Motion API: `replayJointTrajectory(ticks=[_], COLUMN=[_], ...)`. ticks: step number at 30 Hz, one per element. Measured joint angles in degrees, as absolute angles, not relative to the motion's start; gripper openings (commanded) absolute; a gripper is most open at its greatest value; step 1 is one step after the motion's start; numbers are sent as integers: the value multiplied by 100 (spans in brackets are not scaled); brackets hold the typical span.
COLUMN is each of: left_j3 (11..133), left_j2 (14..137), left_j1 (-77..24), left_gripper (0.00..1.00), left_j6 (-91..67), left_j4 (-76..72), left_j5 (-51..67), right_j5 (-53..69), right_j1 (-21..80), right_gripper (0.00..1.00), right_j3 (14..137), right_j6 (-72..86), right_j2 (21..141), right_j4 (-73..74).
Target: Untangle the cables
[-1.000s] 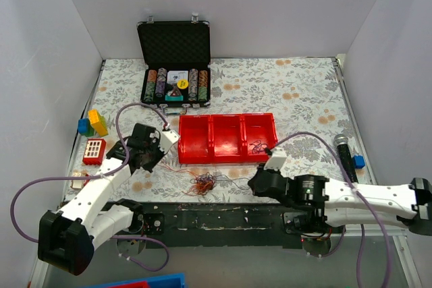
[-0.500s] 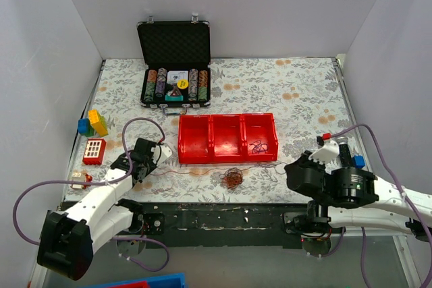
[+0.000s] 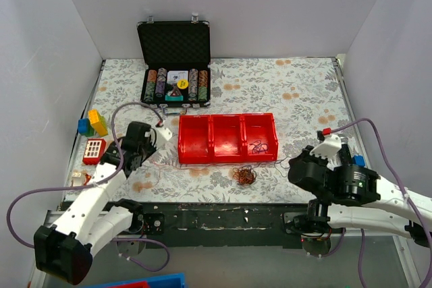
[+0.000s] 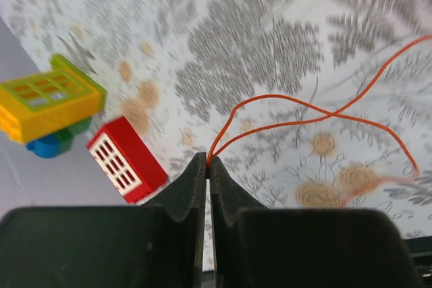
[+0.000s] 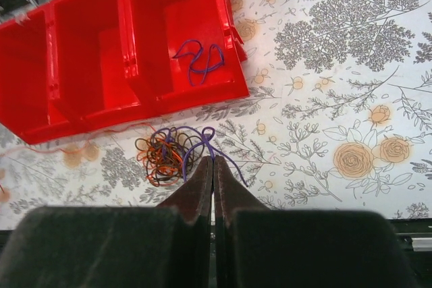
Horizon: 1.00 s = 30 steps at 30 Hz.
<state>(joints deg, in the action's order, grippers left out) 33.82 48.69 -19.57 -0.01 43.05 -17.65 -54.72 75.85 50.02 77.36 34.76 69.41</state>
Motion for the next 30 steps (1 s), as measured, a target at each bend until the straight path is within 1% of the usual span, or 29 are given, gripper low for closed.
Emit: replayJointTrajectory(ticks=[4, 8, 14, 18, 21, 25, 27, 30], left_j3=[4845, 6261, 8458, 9699, 10477, 11006, 10936, 10405], left_j2=[5295, 5347, 5336, 5284, 5286, 5280, 5247, 5181], left_j1=[-1957, -1957, -1957, -1957, -1957, -1957, -1957, -1957], left_gripper=[0, 0, 0, 0, 3, 5, 6, 6], left_j6=[-523, -1011, -1651, -1903, -2027, -2145, -2202, -2303], left_j4=[4484, 4589, 4536, 4333, 4165, 3944, 3865, 3756], left_j5=[-1216, -624, 113, 515, 705, 1070, 1341, 1712], right_j5=[-5277, -5046, -4639, -4340, -4141, -3935, -3892, -3894], right_j1=[7585, 7585, 7585, 7585, 7588, 7614, 7636, 7658], right_gripper=[1, 1, 1, 1, 1, 1, 1, 1], right_j3=[4995, 4864, 4298, 3754, 3404, 3096, 3085, 3085], right_j6=[7489, 7199, 6879, 6851, 6888, 6936, 6947, 6952], right_j2=[3957, 4274, 4611, 4810, 4906, 4912, 4869, 4687], right_j4=[6838, 6451, 5789, 5380, 5199, 5009, 4923, 4810])
